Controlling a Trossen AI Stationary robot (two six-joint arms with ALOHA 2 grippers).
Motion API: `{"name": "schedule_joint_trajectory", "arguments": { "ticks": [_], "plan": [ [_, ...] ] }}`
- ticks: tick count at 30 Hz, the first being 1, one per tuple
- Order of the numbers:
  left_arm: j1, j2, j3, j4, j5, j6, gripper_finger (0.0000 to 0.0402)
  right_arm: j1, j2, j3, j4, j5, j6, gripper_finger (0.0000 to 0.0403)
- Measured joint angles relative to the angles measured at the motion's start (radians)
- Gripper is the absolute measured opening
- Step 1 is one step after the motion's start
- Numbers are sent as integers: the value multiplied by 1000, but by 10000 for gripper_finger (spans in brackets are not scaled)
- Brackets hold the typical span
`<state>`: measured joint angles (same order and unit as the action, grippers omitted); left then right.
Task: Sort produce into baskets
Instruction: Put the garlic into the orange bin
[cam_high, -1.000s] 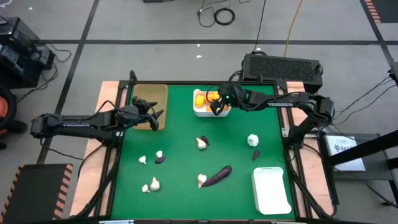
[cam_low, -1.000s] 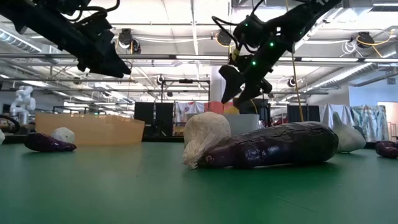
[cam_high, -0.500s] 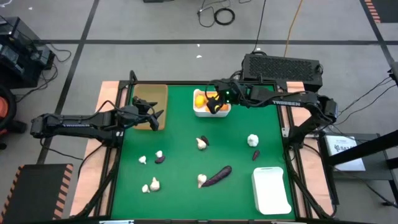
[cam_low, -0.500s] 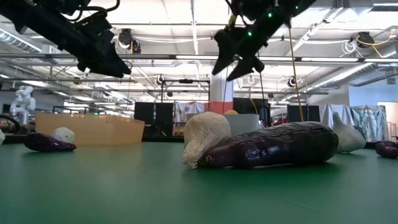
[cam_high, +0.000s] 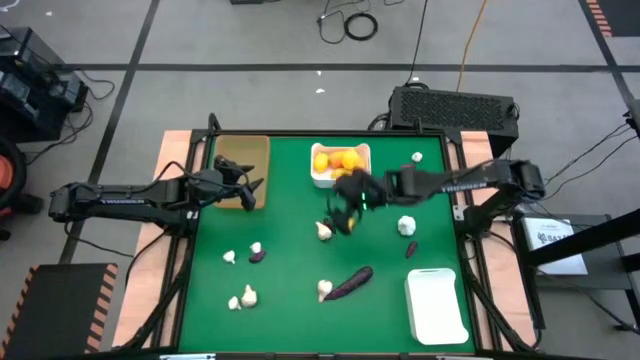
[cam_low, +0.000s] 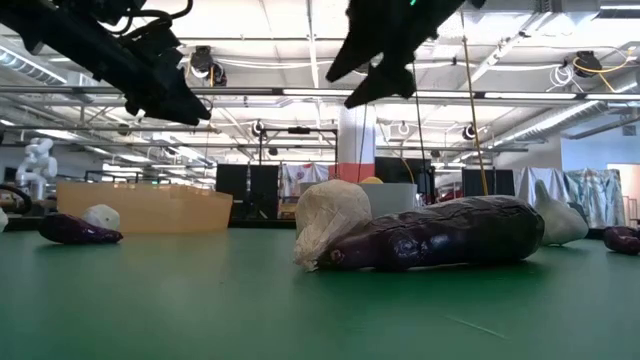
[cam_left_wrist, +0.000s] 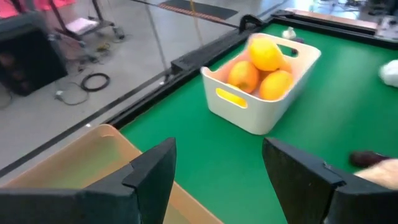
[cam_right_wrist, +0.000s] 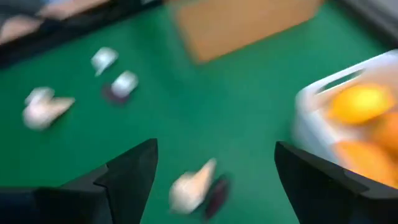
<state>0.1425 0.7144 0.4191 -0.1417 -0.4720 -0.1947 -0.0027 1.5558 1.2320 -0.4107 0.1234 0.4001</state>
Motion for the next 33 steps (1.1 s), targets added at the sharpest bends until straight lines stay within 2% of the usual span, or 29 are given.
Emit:
{"name": "schedule_joint_trajectory", "arguments": {
  "ticks": [2,3,6,9,11,16,19,22,25,28,31,33],
  "plan": [
    [0,7,0,1,66,1,246,72,0,0,-54,1,31,313],
    [0,12,0,2,131,2,246,107,0,0,-79,1,52,312],
    [-6,52,0,54,410,39,246,215,0,0,-141,3,129,312],
    [-47,114,0,191,654,66,246,315,0,-1,-176,4,198,312],
    [-97,166,0,326,723,78,246,375,0,-1,-187,4,240,312],
    [-241,343,6,694,723,122,246,480,0,-1,-228,52,351,312],
    [-320,466,64,759,701,126,246,521,0,-1,-262,126,376,312],
    [-390,574,172,691,693,130,246,548,0,-1,-288,202,366,312],
    [-448,670,314,507,680,164,246,561,0,-1,-293,297,331,312],
    [-489,767,466,324,591,178,246,571,0,-1,-294,419,276,312],
    [-507,874,572,245,516,184,246,574,0,-1,-293,532,206,312],
    [-510,933,616,245,451,216,246,572,0,-1,-306,532,191,312]
  ]
}}
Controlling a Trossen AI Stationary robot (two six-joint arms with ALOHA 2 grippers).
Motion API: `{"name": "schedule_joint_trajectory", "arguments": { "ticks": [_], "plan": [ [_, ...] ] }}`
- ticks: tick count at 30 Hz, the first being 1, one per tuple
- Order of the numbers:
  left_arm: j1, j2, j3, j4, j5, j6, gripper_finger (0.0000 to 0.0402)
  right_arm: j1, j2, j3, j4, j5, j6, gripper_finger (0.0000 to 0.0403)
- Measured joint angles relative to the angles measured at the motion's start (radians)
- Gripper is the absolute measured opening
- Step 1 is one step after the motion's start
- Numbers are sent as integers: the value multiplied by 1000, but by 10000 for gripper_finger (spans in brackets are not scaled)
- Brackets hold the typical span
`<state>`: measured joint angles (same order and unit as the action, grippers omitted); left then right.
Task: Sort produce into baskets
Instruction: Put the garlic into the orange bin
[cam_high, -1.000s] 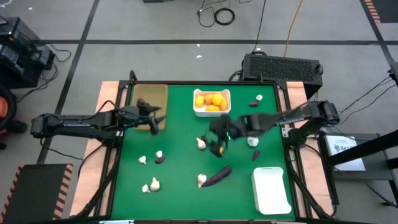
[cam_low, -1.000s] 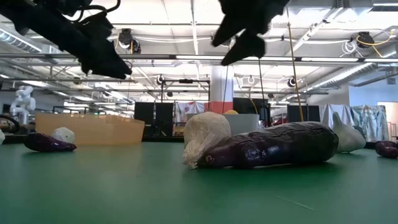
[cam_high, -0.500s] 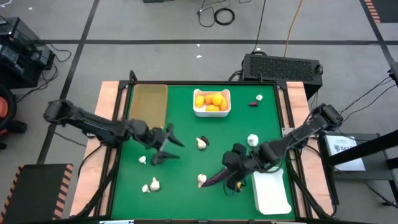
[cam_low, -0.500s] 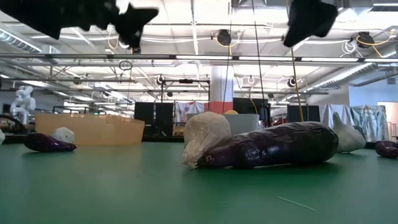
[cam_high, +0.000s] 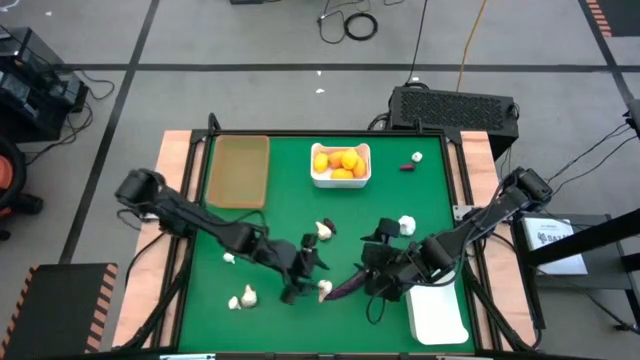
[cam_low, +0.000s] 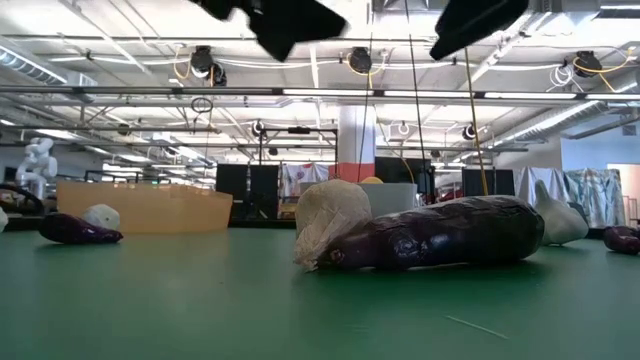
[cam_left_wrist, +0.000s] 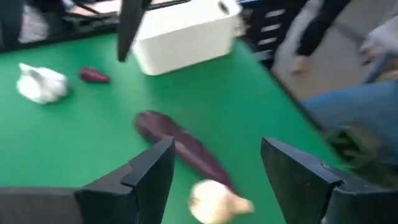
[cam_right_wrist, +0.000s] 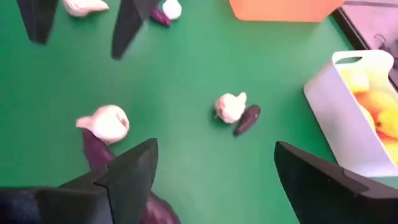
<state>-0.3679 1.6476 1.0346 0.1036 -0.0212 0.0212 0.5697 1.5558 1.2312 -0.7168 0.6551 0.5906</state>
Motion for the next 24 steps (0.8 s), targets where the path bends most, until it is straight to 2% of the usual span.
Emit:
{"name": "schedule_joint_trajectory", "arguments": {
  "ticks": [4,11,16,22,24],
  "plan": [
    [39,103,56,1,-134,48,246,7,0,-1,-59,0,58,312],
    [167,144,59,-177,-222,8,246,15,0,-1,-127,2,98,312],
    [248,144,55,-236,-218,-42,246,1,0,-1,-123,3,61,312],
    [284,153,55,-240,-86,-41,246,-14,0,-1,-123,5,58,312],
    [286,152,55,-241,-76,-42,246,-14,0,-1,-123,5,62,312]
  ]
}}
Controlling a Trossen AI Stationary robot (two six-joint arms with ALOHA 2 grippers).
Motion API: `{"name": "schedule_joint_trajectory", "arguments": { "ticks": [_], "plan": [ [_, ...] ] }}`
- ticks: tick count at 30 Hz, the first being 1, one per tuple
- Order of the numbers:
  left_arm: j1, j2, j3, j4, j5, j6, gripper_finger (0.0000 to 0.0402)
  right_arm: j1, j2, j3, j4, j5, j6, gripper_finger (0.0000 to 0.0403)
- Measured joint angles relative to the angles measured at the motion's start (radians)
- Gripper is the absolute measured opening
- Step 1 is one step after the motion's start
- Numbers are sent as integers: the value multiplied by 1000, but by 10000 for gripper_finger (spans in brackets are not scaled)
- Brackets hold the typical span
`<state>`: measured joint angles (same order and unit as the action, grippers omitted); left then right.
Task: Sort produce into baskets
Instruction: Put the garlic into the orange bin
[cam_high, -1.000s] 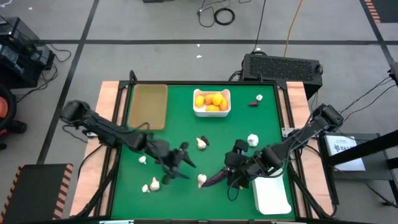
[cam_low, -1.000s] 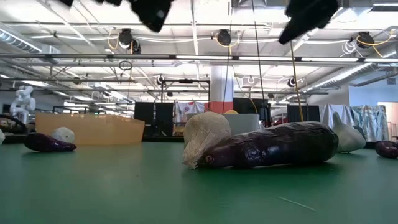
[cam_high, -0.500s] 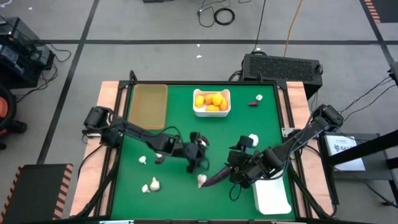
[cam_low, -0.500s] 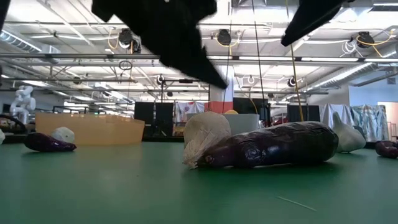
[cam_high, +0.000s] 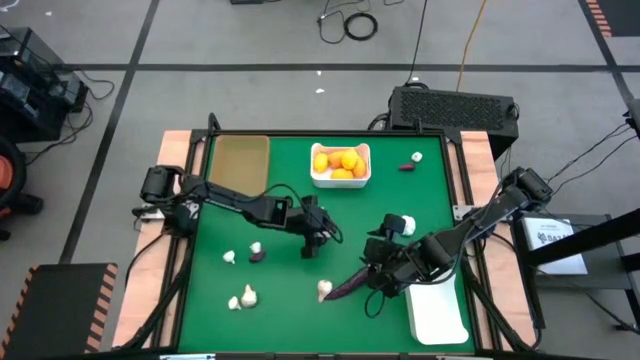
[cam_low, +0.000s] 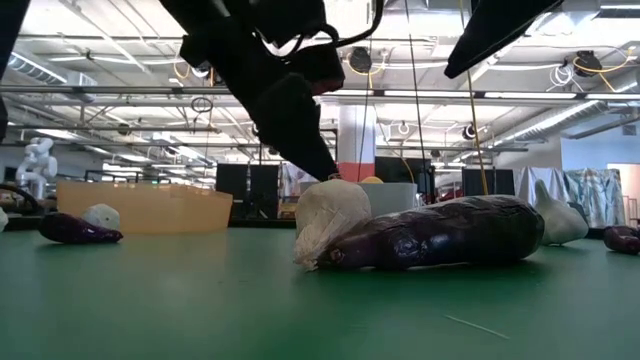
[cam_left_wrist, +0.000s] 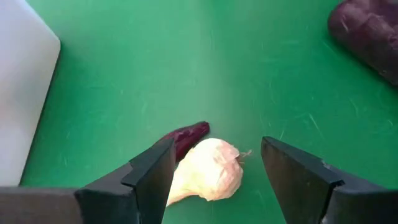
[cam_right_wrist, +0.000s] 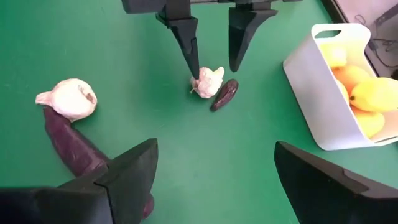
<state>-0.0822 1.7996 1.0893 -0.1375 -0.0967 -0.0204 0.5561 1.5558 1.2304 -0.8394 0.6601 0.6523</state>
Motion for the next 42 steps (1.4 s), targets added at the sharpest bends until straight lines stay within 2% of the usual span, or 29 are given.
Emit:
{"name": "schedule_joint_trajectory", "arguments": {
  "ticks": [8,24,42],
  "plan": [
    [0,19,0,5,-3,0,246,0,0,0,6,-1,51,312],
    [1,179,2,113,-11,4,246,2,0,0,29,-3,70,312],
    [2,151,-1,67,-10,10,246,2,0,0,44,-2,70,312]
  ]
}}
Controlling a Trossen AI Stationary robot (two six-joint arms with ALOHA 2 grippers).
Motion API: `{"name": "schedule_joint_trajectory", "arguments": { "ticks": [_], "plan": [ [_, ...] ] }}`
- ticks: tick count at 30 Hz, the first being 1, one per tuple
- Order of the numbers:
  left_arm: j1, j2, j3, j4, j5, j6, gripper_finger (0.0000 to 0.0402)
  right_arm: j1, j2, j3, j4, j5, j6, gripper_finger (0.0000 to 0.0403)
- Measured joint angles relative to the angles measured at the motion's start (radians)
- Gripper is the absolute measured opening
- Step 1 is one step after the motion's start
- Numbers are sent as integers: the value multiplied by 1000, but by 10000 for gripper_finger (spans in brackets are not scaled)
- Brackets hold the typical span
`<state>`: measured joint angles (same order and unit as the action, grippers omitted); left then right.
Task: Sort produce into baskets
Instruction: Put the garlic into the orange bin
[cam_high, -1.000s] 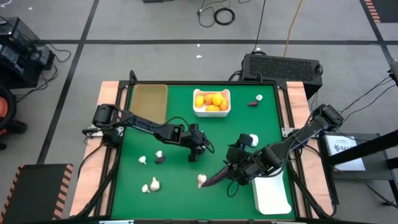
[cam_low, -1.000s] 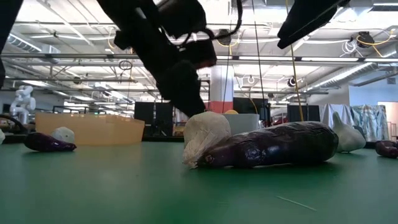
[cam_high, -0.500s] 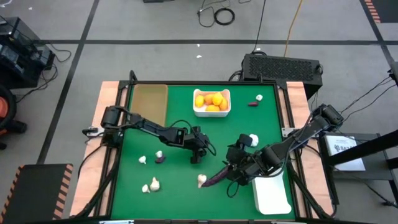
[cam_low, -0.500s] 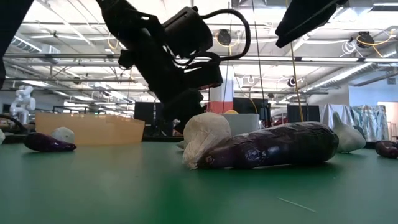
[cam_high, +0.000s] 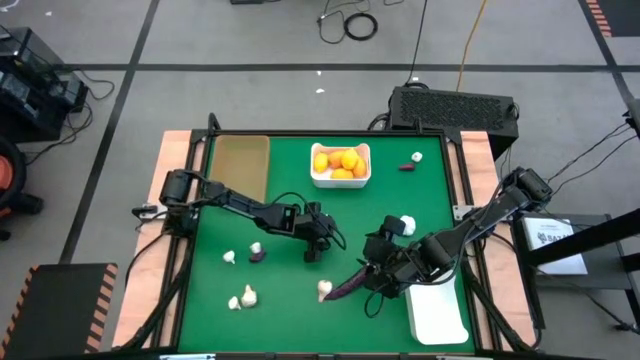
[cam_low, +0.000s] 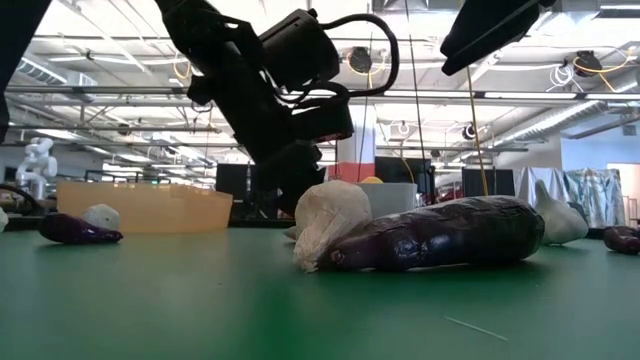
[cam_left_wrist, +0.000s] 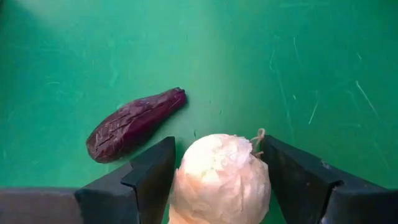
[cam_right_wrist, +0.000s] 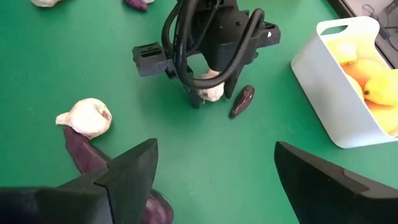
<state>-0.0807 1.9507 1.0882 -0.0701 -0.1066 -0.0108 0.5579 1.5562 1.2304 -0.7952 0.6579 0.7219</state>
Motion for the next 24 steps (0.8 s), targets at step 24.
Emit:
{"name": "schedule_joint_trajectory", "arguments": {
  "ticks": [24],
  "plan": [
    [28,-396,30,-455,-277,166,151,0,0,0,13,0,0,312]
  ]
}}
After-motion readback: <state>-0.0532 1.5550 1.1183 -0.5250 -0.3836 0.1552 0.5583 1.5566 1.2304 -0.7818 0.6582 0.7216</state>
